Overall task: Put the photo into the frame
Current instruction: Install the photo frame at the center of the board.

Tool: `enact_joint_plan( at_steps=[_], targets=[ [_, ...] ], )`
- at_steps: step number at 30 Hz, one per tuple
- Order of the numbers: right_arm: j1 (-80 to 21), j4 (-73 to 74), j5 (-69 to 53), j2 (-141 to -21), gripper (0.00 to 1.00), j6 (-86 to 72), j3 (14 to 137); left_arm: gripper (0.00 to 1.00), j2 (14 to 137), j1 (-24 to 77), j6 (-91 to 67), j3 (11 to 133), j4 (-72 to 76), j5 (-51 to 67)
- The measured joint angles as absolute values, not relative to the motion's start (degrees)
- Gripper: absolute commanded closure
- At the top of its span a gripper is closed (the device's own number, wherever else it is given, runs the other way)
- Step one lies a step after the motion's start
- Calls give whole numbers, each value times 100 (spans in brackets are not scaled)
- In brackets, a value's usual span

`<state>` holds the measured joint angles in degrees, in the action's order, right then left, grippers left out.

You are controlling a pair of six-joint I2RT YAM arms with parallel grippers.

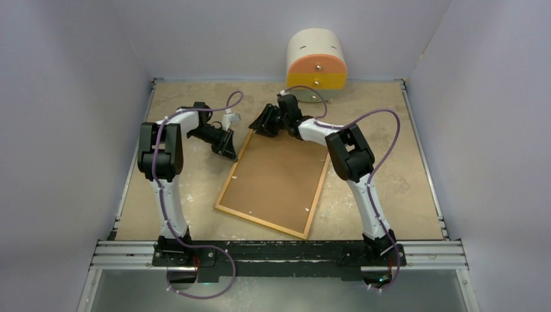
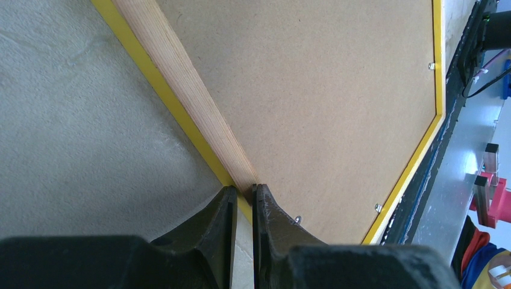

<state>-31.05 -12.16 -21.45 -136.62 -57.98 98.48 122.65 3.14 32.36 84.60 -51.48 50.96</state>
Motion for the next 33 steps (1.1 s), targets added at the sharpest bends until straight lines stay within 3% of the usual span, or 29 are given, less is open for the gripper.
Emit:
enact_joint_plan(
  at_steps=[13,18,21,26,33],
  targets=[
    [-3105,-1273,-2158,-13690,54,-5922,9848,92,12252,314,3258,8447,-5144,5098],
    [-3100,-1278,-2202,-13684,37,-5913,9856,89,12223,314,3271,8438,-5148,5094],
    [-3061,-1219,-2167,-13491,32,-5819,9745,88,12210,314,3328,8438,-5175,5096],
    [-2882,-690,-1852,-12497,34,-5507,8912,87,12162,314,3454,8438,-5214,5059],
    [-2211,-423,-1223,-11415,45,-5059,7937,88,12125,311,3518,8370,-5162,5061]
  ],
)
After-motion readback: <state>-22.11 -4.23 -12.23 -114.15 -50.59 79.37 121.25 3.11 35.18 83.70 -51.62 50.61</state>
